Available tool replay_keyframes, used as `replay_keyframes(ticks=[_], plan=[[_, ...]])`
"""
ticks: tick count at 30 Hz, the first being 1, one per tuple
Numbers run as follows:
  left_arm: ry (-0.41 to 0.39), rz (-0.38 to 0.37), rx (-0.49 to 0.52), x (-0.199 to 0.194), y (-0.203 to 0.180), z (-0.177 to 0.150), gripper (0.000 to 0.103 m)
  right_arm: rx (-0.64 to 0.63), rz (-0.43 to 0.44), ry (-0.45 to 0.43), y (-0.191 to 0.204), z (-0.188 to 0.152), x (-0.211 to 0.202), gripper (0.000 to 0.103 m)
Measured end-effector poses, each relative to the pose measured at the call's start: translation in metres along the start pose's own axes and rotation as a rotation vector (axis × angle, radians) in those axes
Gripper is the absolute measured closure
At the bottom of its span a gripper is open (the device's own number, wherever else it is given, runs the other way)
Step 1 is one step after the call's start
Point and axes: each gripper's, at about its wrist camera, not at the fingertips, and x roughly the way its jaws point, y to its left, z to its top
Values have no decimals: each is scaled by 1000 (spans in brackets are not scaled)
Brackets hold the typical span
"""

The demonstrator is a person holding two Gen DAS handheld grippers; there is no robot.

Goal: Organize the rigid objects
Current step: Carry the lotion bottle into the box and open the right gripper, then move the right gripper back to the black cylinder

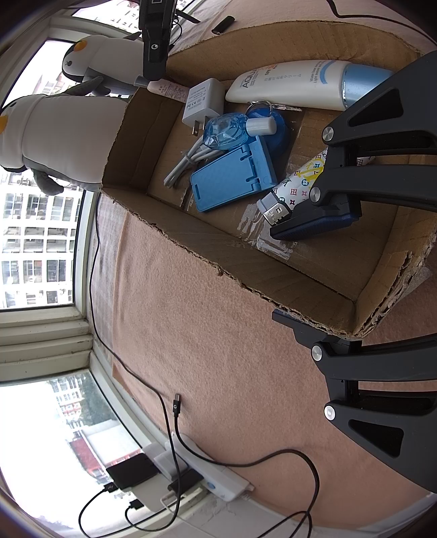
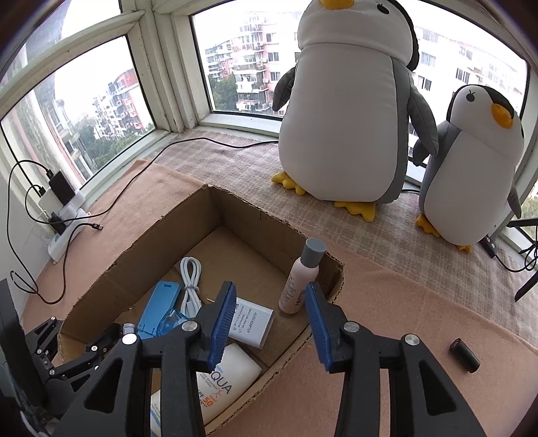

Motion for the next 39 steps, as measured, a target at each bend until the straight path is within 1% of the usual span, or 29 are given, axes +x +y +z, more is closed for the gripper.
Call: replay_keyframes(ticks=[6, 8, 10, 13, 19, 27, 32, 39], plan=[[0, 0, 0, 0, 0, 0, 64, 19, 13, -12, -4, -2, -6, 59], [0, 0, 0, 0, 0, 0, 64, 32, 21, -26, -9, -5, -13, 51], [0, 0, 0, 0, 0, 0, 64, 38, 17, -37, -15, -11, -20, 49], [0, 0, 0, 0, 0, 0, 64, 57, 2, -41, -31, -21, -29, 48], [0, 0, 1, 0, 0, 0, 64, 149, -4, -41, -70, -41, -44, 46], [0, 0, 0, 0, 0, 0, 64, 222, -46, -46, -116, -65, -63, 46], [0, 1, 1, 0, 0, 0, 63, 268, -69, -40, -142, -78, -69, 37], [0, 1, 1, 0, 0, 0, 63, 287, -101, -28, -168, -87, -67, 36]])
